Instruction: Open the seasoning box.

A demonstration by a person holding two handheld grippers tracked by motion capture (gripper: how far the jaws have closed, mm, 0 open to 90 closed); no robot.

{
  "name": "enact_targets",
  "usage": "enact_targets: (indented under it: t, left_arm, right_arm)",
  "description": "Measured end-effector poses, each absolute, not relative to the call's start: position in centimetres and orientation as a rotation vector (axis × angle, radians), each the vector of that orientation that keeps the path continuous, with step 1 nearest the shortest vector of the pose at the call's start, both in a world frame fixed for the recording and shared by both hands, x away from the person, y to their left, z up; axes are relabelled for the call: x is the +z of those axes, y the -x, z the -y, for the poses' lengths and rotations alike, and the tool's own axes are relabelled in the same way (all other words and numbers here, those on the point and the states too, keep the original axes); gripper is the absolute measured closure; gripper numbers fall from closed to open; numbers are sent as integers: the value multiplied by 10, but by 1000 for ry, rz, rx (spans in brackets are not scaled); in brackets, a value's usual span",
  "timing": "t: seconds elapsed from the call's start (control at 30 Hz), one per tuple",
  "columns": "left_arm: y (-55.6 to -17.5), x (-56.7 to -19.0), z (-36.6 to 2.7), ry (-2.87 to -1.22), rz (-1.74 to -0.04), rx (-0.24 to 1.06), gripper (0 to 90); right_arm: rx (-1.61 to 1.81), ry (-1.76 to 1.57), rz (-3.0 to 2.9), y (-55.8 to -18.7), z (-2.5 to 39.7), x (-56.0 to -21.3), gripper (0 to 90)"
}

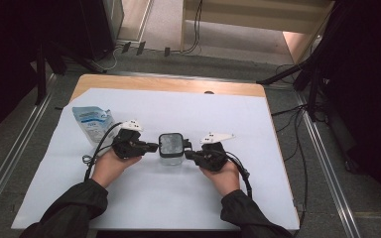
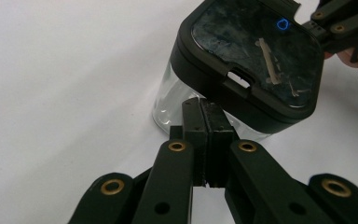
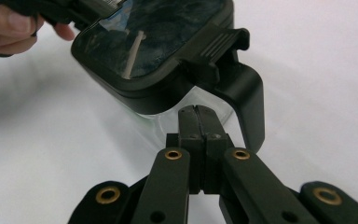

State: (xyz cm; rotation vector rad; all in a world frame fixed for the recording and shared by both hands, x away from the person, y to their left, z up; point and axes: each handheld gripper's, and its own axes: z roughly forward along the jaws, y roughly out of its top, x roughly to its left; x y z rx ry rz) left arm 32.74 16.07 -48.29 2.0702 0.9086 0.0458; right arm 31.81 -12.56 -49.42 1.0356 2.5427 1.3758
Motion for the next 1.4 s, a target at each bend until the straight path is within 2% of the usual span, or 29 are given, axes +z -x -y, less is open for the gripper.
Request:
enact_targets:
  t: [0.23, 0.5, 0.6, 0.63, 0.7, 0.73, 0.77, 0.9, 1.03, 1.07, 1.1, 1.3, 1.37, 1.4]
  left_arm:
    - [-330, -482, -161, -2086, -897, 44, 900]
    - [-328, -477, -171, -2107, -820, 33, 769]
    - [-327, -475, -176, -2102, -786, 38, 644]
    - [-327, -475, -177, -2092, -768, 22, 644]
    - [-327, -475, -178, -2087, -729, 17, 503]
    - [-328, -475, -179, -2098, -701, 12, 503]
    - [-327, -476, -178, -2101, -659, 30, 437]
    - [-327, -476, -178, -2086, -616, 39, 321]
    - [-330, -477, -177, -2067, -573, -75, 254]
    - [-331, -475, -171, -2127, -532, -69, 171]
    - [-330, -473, -169, -2147, -512, -46, 136]
    - [-338, -471, -163, -2164, -496, -58, 86]
    - [-339, -472, -161, -2178, -496, -49, 8]
    - [-341, -472, -160, -2191, -495, -44, 8]
  right_arm:
    - [1369, -1020, -2547, -313, 124, -495, 900]
    - [1390, -1022, -2522, -314, 134, -488, 900]
    - [1397, -1037, -2514, -314, 140, -484, 900]
    - [1396, -1035, -2513, -314, 141, -483, 900]
    - [1396, -1041, -2517, -315, 145, -482, 900]
    - [1396, -1041, -2517, -315, 145, -482, 900]
    - [1393, -1047, -2521, -315, 148, -481, 900]
    - [1394, -1048, -2520, -317, 150, -481, 900]
    - [1382, -1065, -2531, -320, 151, -483, 900]
    - [1375, -1069, -2541, -321, 151, -484, 900]
    - [1370, -1068, -2546, -322, 151, -484, 900]
    - [1373, -1070, -2551, -323, 152, -482, 900]
    - [1384, -1078, -2550, -324, 153, -482, 900]
    - [1384, -1078, -2550, -324, 153, -482, 900]
